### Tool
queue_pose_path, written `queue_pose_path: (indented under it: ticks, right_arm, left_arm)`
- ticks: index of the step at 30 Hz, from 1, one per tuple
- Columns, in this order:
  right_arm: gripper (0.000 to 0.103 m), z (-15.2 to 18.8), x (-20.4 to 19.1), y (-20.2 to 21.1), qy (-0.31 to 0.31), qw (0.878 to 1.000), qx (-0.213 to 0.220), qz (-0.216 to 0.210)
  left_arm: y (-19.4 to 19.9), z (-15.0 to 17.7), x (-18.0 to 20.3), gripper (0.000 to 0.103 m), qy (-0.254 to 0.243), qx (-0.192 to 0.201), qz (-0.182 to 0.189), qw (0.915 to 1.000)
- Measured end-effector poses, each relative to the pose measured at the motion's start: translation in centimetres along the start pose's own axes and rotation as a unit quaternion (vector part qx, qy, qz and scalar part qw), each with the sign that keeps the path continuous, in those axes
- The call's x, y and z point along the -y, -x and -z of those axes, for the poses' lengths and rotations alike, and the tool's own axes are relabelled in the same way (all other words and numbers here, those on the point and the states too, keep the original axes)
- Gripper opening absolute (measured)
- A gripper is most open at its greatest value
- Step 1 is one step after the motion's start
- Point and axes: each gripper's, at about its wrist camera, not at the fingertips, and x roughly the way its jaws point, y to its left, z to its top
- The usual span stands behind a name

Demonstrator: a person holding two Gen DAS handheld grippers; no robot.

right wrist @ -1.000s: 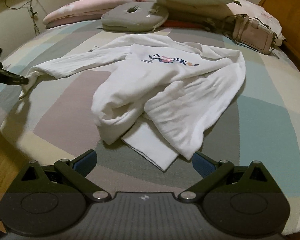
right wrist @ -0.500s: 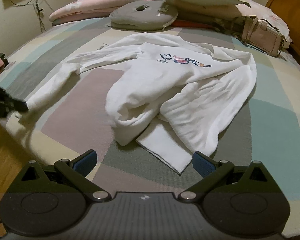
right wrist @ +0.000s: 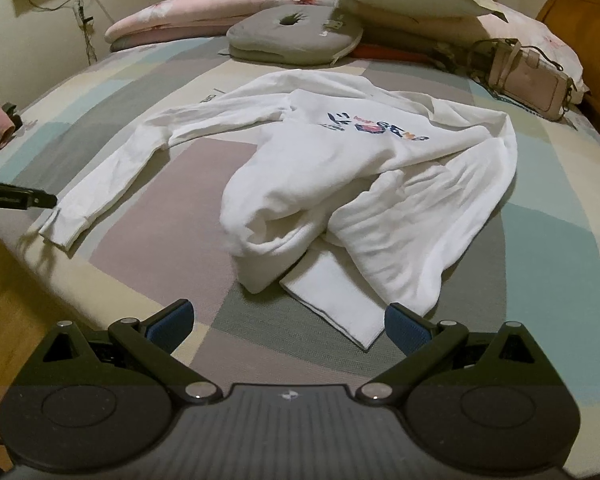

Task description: Fold clothes

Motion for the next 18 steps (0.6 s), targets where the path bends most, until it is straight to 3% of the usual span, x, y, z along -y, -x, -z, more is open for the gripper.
queue_pose_path:
  ticks: [3,5,6,7,10,18]
  right_arm:
    - [0.103,-0.1,-0.1,0.0,0.002,1.000,0.000,0.004]
    - [0.103,-0.2,-0.1,-0.2,0.002,1.000,-0.001,0.008]
    - [0.103,-0.3,-0.1,-0.3,0.003,1.000,-0.001,0.010]
    - [0.103,-0.3,-0.2,-0.3,0.004,1.000,-0.002,0.011]
    - [0.103,-0.4,-0.3,-0.5,0.008,1.000,-0.005,0.012]
    - [0.103,-0.8,-0.6,-0.7,0.016,1.000,-0.007,0.022]
  left_arm:
    - [-0.8,1.0,0.1,0.035,0.017,0.003,0.017,0.9997]
    - [-0.8,1.1,0.5,0.023,0.005,0.008,0.013,0.9999]
    - [-0.7,0.8,0.6,0.010,-0.004,0.008,0.013,0.9999]
    - [-0.7,0.5,0.7,0.008,-0.012,0.007,0.013,0.9998]
    - [-0.5,-1.4,-0.2,0.005,-0.034,0.012,-0.023,0.9991]
    - [-1.8,-6.8,-6.4,0.000,-0.013,0.012,-0.118,0.9928]
